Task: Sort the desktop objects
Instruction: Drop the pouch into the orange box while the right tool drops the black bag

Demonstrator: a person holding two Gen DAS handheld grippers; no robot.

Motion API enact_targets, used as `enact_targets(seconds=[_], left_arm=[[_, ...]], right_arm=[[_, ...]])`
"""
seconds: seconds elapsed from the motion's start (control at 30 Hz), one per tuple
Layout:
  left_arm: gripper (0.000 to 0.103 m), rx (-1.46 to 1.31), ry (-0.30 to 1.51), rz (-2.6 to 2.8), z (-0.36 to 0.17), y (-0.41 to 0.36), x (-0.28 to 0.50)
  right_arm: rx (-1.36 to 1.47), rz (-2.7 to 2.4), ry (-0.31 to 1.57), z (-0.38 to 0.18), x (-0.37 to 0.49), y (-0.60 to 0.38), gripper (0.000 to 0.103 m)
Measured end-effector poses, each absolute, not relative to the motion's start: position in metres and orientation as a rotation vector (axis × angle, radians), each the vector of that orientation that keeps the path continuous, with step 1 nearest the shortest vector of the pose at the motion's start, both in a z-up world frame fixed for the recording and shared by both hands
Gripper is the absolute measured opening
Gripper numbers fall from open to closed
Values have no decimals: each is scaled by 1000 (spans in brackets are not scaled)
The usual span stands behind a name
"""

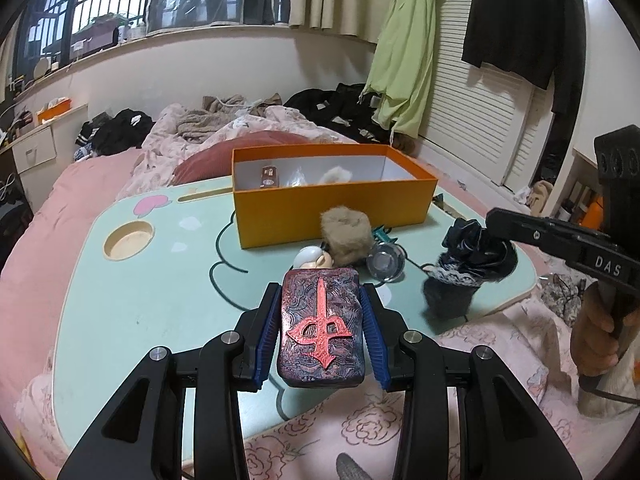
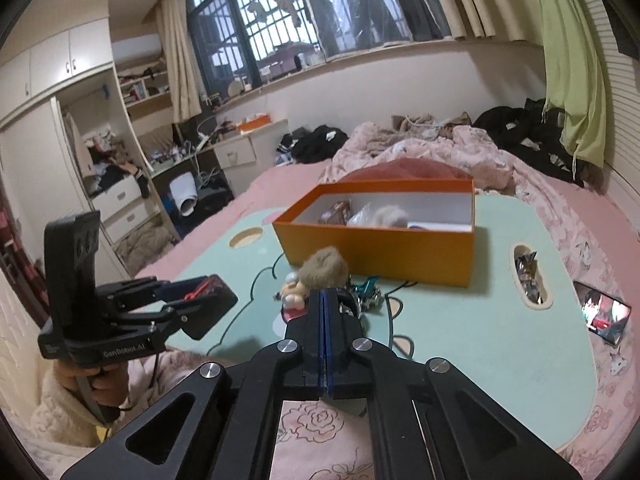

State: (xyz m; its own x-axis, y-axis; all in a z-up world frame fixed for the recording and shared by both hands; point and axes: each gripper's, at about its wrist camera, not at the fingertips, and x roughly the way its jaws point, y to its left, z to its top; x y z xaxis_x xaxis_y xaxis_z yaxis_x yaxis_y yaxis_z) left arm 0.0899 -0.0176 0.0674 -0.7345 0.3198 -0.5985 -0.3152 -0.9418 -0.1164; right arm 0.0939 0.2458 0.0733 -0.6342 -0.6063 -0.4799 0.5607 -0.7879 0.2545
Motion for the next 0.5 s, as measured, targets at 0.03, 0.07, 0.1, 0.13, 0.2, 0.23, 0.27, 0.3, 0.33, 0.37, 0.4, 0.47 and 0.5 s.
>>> enact_targets(seconds=[0.03, 0.07, 0.1, 0.13, 0.2, 0.23, 0.27, 0.3, 0.33, 0.37, 0.4, 0.47, 0.5], left_arm=[[40, -907, -9, 2646, 69, -17, 89], [40, -903, -8, 2646, 71, -16, 89], [40, -896, -7, 2646, 72, -15, 88], [40, -888, -9, 2644, 75, -14, 88], [40, -880, -9, 2639, 78, -12, 86], [40, -875, -6, 2635, 81, -11, 84], [40, -870, -4, 2635, 84, -9, 82], [40, -863, -3, 2636, 86, -8, 79], [40, -854, -5, 2633, 92, -6, 74], [40, -847, -8, 2631, 96, -5, 69], [40, -841, -13, 2629, 101, -4, 63], [40, -827, -29, 2624, 114, -2, 46], [40, -816, -39, 2624, 121, -1, 35]], right_arm=[[729, -2373, -108, 76, 94, 247, 2], [720, -2378, -109, 79, 93, 247, 2], [713, -2380, -110, 81, 93, 248, 2], [706, -2381, -111, 84, 92, 248, 2], [691, -2383, -110, 90, 89, 248, 2], [679, -2383, -107, 95, 86, 248, 2], [673, -2382, -107, 99, 84, 248, 2], [664, -2379, -113, 105, 79, 247, 2], [659, -2372, -119, 110, 74, 247, 2], [652, -2366, -126, 116, 67, 247, 2], [643, -2367, -135, 123, 59, 246, 2], [622, -2378, -144, 135, 45, 244, 2], [609, -2386, -151, 142, 33, 242, 2]])
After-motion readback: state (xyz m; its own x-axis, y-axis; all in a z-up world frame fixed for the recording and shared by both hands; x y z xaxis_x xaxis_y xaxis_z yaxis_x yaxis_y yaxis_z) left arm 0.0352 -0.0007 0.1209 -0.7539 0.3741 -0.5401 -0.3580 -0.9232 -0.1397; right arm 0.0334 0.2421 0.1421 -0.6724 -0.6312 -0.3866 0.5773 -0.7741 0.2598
